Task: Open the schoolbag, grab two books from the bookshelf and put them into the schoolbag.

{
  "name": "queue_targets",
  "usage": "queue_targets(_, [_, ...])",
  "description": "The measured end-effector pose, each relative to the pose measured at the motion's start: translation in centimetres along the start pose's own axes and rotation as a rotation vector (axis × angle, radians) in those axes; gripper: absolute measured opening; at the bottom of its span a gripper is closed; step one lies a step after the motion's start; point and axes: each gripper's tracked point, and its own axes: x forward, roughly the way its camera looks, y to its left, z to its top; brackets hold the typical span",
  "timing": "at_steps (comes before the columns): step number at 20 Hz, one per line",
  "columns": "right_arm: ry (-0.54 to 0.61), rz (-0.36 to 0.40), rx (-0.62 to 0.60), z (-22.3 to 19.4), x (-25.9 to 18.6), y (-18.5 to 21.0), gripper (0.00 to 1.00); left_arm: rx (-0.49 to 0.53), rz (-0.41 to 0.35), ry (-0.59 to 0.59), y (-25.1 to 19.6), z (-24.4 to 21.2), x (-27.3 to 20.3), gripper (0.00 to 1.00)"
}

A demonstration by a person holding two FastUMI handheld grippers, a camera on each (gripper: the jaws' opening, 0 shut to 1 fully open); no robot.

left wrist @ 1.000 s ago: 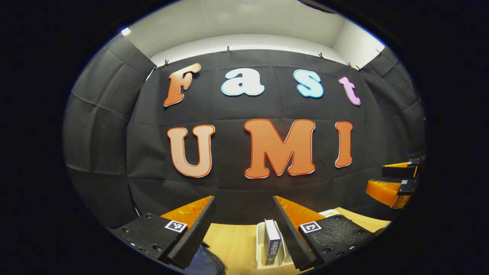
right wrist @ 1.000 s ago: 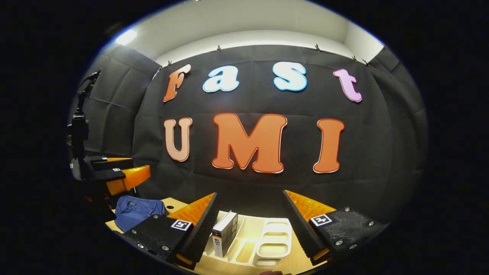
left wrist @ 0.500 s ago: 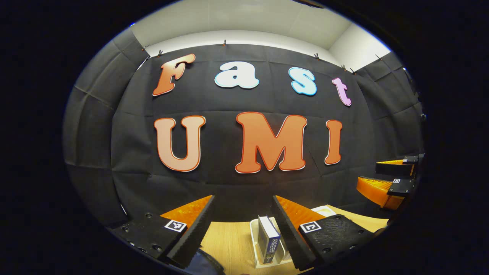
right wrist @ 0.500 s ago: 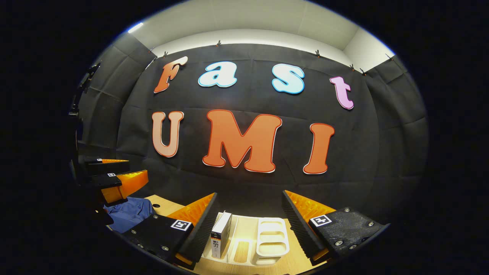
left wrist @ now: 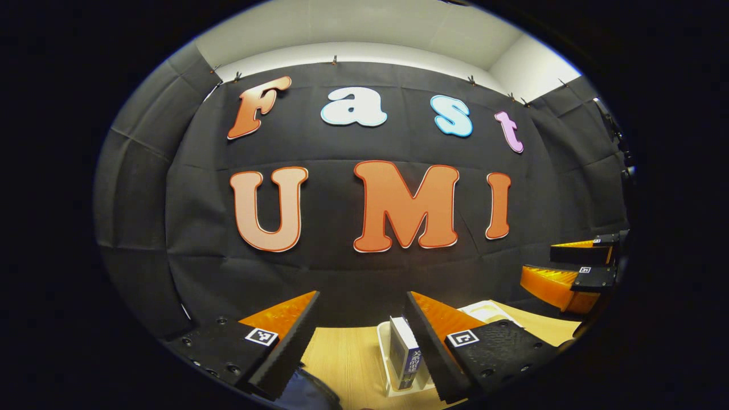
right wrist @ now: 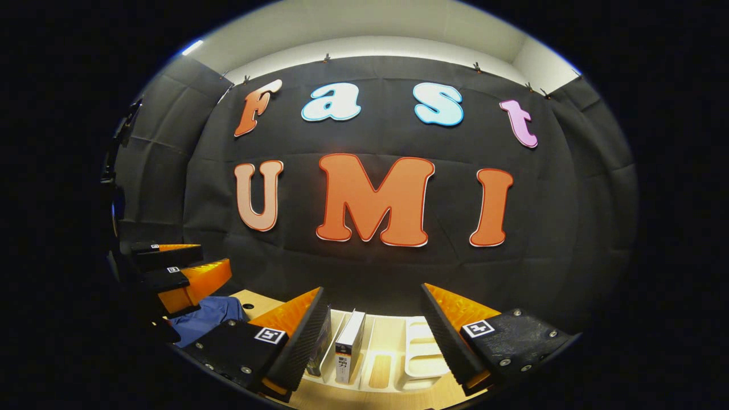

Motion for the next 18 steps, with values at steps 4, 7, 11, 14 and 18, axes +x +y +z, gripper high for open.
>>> queue_targets(4, [0.029,-0.016,0.005,-0.8,0.2,-0.2,0.96,-0.004,0.010,0.010,0.2,-0.5,-0.2,0.92])
queue_targets(7, [0.045,-0.010,0.007,-1.3,0.5,0.0,0.97,0.001,0.017,0.014,0.6,-0.4,-0.4,0.92])
queue_targets(11, [0.048,-0.007,0.004,-1.3,0.4,0.1,0.97,0.001,0.027,0.007,0.8,-0.2,-0.5,0.92])
queue_targets(14, [0.044,-0.010,0.006,-1.3,0.5,0.0,0.97,-0.001,0.030,0.008,0.8,-0.3,-0.5,0.92])
queue_targets(18, [0.059,-0.021,-0.002,-1.8,0.3,-0.6,0.97,0.000,0.028,0.017,0.5,-0.5,-1.0,0.89])
